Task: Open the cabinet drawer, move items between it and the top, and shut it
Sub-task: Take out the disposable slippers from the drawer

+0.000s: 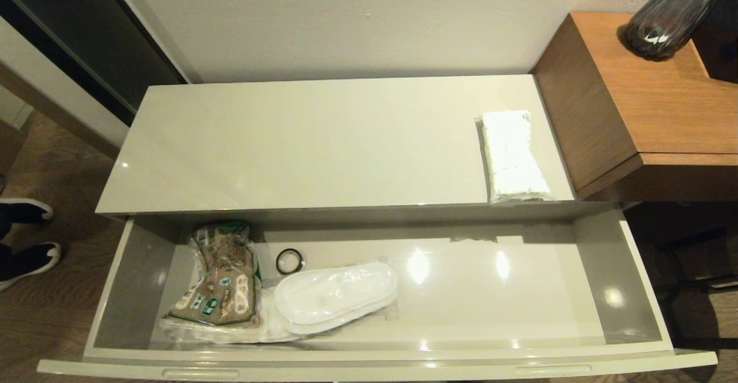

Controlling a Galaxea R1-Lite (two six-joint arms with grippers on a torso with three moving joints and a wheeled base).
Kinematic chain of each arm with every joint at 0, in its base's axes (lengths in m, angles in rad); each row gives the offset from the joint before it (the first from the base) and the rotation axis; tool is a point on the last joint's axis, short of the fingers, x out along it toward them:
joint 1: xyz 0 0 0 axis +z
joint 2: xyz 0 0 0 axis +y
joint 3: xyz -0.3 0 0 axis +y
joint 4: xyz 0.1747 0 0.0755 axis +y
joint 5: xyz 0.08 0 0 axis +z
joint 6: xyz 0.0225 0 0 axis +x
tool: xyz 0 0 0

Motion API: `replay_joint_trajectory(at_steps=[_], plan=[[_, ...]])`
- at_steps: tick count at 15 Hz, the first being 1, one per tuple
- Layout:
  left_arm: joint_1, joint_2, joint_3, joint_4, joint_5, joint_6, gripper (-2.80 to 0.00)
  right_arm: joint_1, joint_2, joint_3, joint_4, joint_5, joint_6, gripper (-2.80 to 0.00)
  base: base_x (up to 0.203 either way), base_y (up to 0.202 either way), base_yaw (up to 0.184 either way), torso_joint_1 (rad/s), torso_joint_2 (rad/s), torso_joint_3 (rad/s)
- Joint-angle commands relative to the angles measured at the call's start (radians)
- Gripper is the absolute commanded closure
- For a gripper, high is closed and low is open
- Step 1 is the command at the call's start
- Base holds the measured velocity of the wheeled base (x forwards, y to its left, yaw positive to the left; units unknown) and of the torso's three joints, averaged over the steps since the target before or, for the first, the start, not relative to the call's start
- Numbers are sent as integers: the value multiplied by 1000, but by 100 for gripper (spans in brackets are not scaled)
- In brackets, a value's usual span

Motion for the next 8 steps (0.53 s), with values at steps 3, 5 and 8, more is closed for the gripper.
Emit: replay_joint_trajectory(at_steps=[3, 5, 8], plan=[[2, 327, -180, 40, -13, 0, 0, 0, 2, 2, -1, 1, -2, 0, 0, 0, 0, 0, 0, 0], [1, 400, -216, 44, -121, -1, 0, 0, 2, 2, 0, 0, -2, 0, 0, 0, 0, 0, 0, 0], [0, 484, -261, 48, -235, 0, 0, -1, 2, 2, 1, 0, -1, 0, 0, 0, 0, 0, 0, 0]])
